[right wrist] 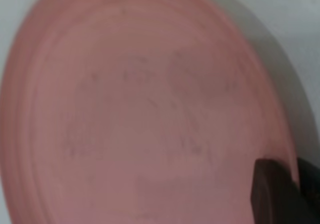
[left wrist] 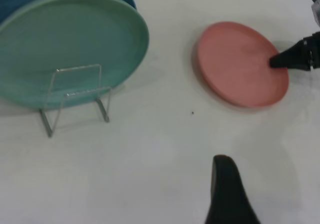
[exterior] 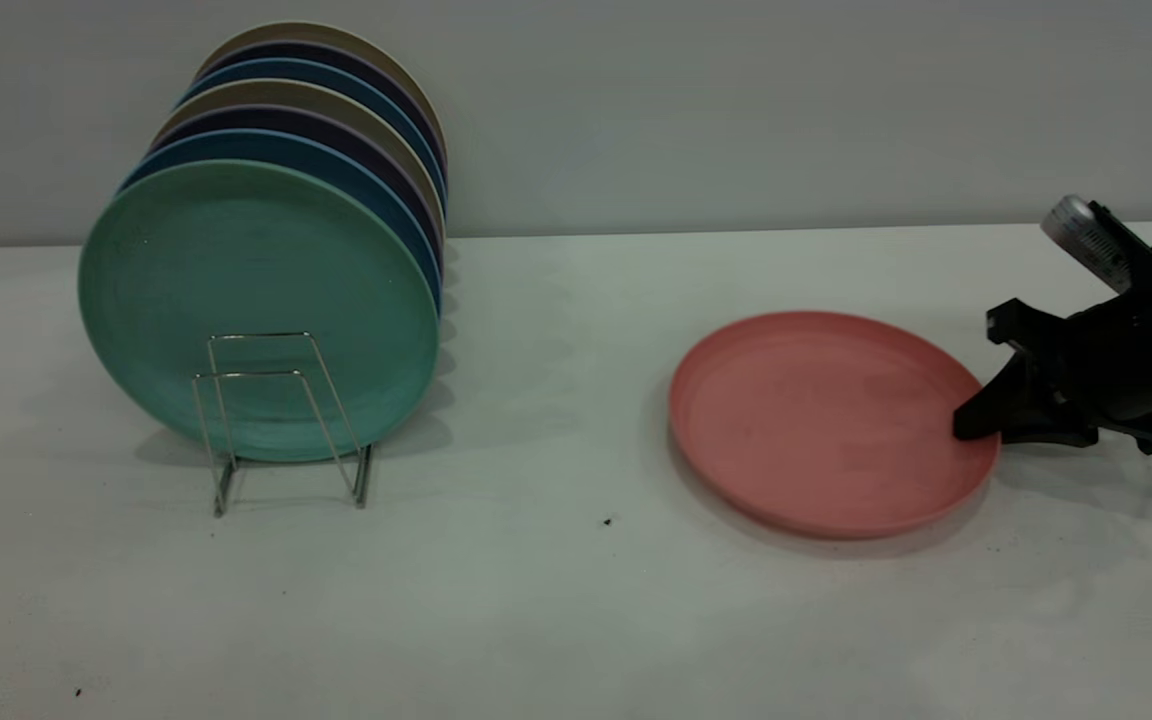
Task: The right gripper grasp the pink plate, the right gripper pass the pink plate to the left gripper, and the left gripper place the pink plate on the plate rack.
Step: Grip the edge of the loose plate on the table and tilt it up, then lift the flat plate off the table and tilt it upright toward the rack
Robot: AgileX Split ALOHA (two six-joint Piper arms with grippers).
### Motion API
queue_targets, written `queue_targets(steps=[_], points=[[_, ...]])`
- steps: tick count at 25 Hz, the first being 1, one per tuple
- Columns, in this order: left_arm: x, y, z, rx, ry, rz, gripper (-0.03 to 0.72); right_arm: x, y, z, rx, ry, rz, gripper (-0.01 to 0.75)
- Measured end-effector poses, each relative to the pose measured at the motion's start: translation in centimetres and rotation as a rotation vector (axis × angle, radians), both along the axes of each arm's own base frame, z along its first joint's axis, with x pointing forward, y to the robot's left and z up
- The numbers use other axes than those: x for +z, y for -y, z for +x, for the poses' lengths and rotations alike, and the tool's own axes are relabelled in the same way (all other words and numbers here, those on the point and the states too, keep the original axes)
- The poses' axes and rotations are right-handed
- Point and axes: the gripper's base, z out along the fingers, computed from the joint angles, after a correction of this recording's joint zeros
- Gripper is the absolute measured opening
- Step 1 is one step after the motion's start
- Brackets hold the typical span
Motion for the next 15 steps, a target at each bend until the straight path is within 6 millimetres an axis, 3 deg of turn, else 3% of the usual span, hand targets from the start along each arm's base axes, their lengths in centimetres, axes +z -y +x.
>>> queue_targets(steps=[8, 11, 15], points=[[-1.0, 0.6, 1.3, -0.01, -0.125, -0.091, 0.47, 4.1, 2.0, -0.3, 0.114, 0.083, 0.101, 0.016], [-1.9, 1.0, 2.6, -0.029, -0.178, -0.133, 0.47, 4.8, 1.1, -0.4, 0.158, 0.088, 0.106, 0.016], [-3.4, 1.5, 4.8, -0.052, -0.223, -0.188, 0.47, 5.2, -1.7, -0.5, 0.241, 0.082, 0.133, 0.016]])
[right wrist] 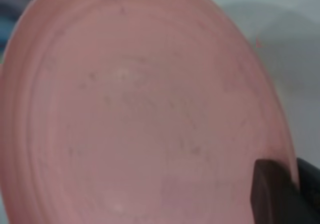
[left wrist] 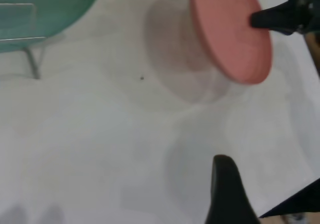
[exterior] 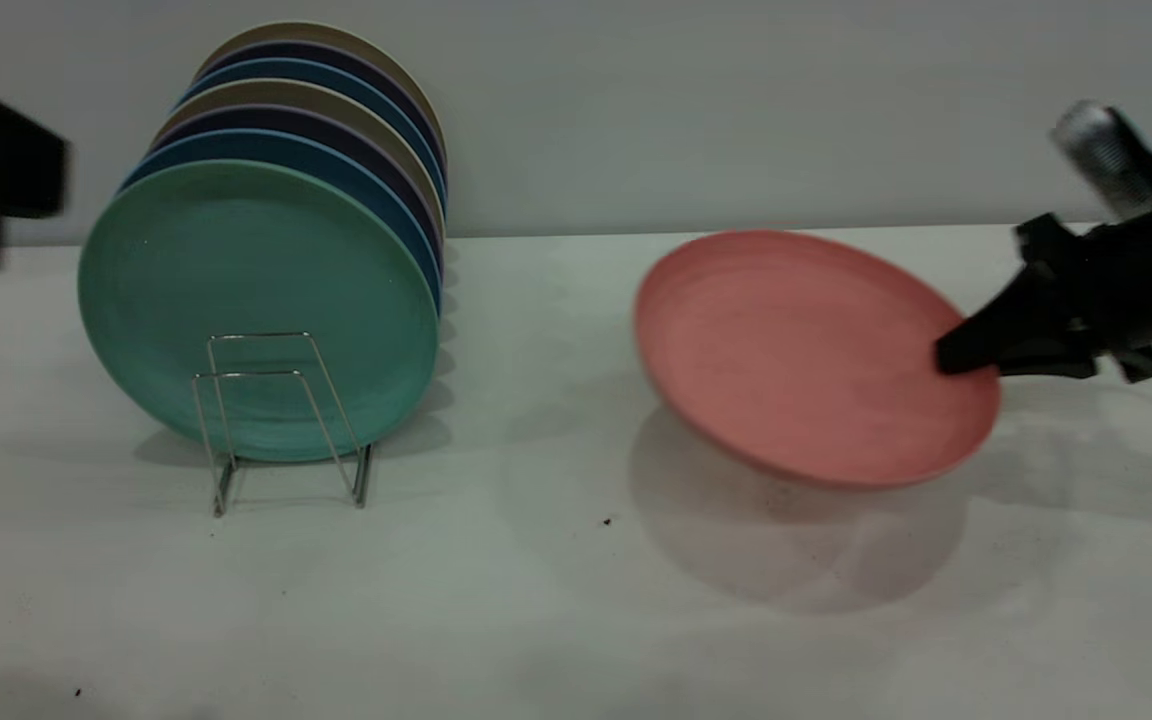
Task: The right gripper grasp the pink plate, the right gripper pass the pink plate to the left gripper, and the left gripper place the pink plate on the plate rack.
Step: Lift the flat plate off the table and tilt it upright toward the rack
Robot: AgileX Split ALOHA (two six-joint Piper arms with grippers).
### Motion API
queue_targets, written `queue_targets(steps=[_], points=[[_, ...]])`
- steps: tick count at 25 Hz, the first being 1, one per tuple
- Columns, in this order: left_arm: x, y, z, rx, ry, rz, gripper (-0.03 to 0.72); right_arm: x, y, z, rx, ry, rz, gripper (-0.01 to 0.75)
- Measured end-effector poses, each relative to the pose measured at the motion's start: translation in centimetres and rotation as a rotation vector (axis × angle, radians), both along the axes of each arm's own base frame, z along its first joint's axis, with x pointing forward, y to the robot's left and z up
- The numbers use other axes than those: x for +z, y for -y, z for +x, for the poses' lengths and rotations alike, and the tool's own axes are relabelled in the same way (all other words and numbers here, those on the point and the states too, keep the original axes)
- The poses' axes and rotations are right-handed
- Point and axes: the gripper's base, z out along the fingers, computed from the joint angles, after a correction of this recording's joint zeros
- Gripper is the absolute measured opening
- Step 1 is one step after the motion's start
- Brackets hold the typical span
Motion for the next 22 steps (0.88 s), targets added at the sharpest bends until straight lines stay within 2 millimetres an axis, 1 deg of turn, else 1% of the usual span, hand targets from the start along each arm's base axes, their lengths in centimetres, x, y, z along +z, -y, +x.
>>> queue_targets(steps=[4, 8, 11, 13, 16, 22], points=[[-1.6, 0.3, 2.0, 0.016, -0.031, -0.048, 0.47, 1.2, -2.6, -0.1, 0.074, 0.018, 0.025, 0.016], [-3.2, 0.4, 3.7, 0.033, -0.053, -0.088, 0.47, 2.2, -4.4, -0.4, 0.137, 0.024, 0.062, 0.016], [-4.1, 0.5, 4.7, 0.051, -0.057, -0.113, 0.47, 2.3, -5.5, -0.7, 0.167, 0.011, 0.083, 0.016], [-4.5, 0.5, 5.1, 0.066, -0.058, -0.131, 0.47, 2.3, -6.3, -0.9, 0.187, 0.006, 0.085, 0.016], [-4.9, 0.6, 5.6, 0.081, -0.057, -0.145, 0.47, 2.4, -8.0, -1.2, 0.23, 0.002, 0.091, 0.016], [-5.1, 0.5, 5.9, 0.085, -0.044, -0.148, 0.47, 2.6, -12.0, -2.4, 0.336, -0.009, 0.118, 0.016]])
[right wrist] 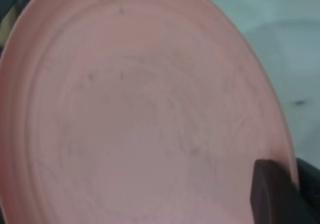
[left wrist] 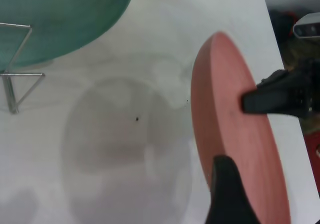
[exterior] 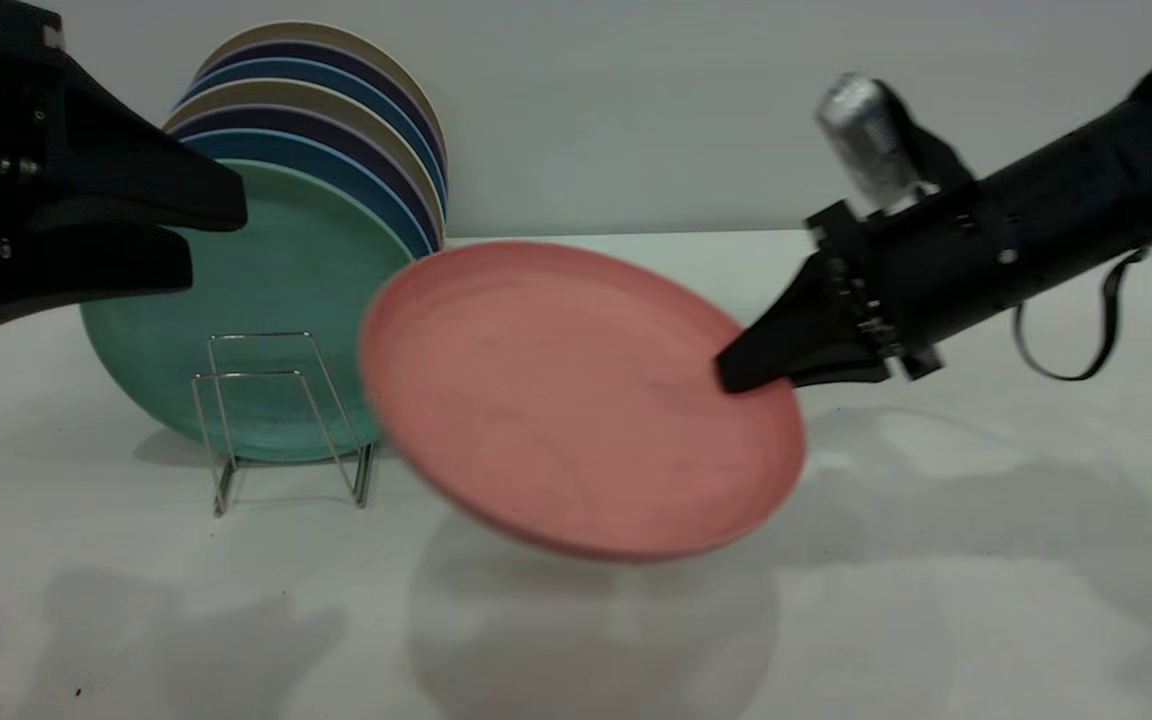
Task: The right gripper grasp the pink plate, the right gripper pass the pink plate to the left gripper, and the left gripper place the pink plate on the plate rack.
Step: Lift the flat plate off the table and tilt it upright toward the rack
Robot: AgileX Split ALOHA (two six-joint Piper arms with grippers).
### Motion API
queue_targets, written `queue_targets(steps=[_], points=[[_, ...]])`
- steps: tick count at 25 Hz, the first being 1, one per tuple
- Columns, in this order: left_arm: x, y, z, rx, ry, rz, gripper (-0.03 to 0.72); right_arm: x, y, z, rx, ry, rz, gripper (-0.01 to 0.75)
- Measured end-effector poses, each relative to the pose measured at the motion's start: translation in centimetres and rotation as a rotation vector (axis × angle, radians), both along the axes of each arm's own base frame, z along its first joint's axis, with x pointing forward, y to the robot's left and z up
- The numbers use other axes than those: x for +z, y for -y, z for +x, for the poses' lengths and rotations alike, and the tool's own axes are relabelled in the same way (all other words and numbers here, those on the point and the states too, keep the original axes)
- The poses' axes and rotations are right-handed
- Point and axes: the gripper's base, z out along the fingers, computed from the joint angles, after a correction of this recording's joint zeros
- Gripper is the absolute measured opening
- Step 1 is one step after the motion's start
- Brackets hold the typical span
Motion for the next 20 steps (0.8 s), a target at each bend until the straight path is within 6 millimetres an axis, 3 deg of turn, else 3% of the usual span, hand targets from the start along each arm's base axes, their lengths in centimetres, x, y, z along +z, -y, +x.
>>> queue_targets(steps=[4, 10, 20], points=[[0.0, 0.0, 0.0, -0.001, 0.001, 0.001, 0.47, 1.1, -1.8, -0.6, 0.043, 0.008, 0.04, 0.016], [0.0, 0.0, 0.0, 0.006, -0.006, -0.005, 0.47, 4.0, -2.7, -0.8, 0.064, 0.071, 0.071, 0.016], [0.0, 0.1, 0.0, 0.025, -0.038, -0.038, 0.47, 4.3, -4.3, -1.5, 0.093, 0.065, 0.078, 0.016]])
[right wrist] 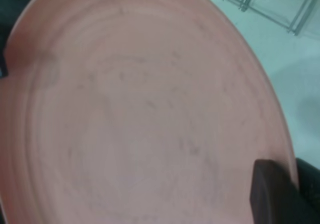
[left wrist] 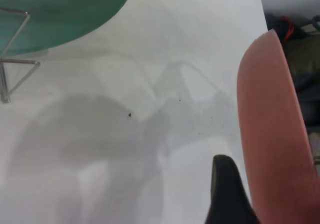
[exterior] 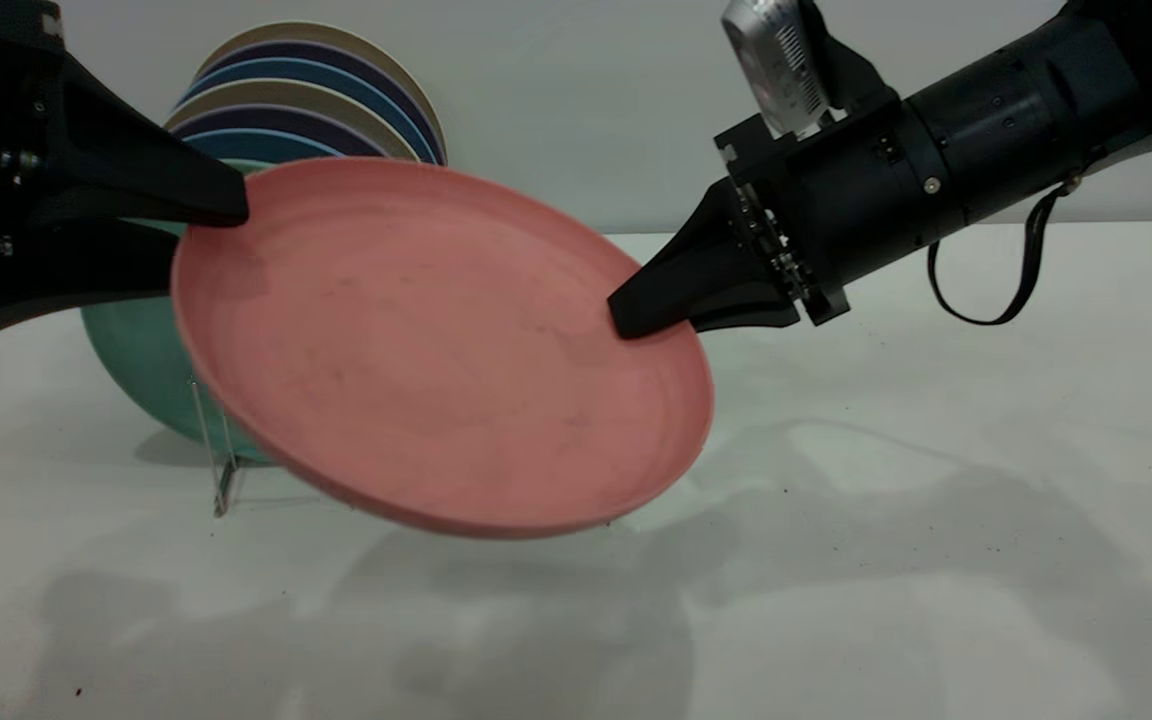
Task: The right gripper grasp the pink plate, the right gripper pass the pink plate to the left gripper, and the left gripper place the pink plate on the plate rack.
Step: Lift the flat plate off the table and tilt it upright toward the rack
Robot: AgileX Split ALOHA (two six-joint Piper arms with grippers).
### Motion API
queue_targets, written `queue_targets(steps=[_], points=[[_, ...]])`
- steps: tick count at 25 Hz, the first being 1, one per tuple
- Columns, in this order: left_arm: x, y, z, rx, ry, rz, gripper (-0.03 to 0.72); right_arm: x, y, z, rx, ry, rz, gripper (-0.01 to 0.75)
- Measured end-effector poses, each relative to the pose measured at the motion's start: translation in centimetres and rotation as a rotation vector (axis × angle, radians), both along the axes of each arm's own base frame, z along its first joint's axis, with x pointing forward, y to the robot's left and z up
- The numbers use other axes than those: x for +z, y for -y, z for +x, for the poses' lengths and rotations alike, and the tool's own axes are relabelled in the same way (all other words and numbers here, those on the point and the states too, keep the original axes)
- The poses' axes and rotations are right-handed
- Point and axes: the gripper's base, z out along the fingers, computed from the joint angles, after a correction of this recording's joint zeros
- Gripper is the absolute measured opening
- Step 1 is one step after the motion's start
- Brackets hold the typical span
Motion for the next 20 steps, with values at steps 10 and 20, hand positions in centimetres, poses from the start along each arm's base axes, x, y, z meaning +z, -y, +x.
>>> queue_targets(steps=[10, 20], points=[[-1.3, 0.5, 0.2, -0.041, -0.076, -0.058, 0.456, 0.2, -3.1, -1.4, 0.061, -0.004, 0.027, 0.016], [-1.7, 0.3, 0.3, -0.039, -0.083, -0.031, 0.143, 0.2, -3.5, -1.6, 0.073, 0.009, 0.03, 0.028]])
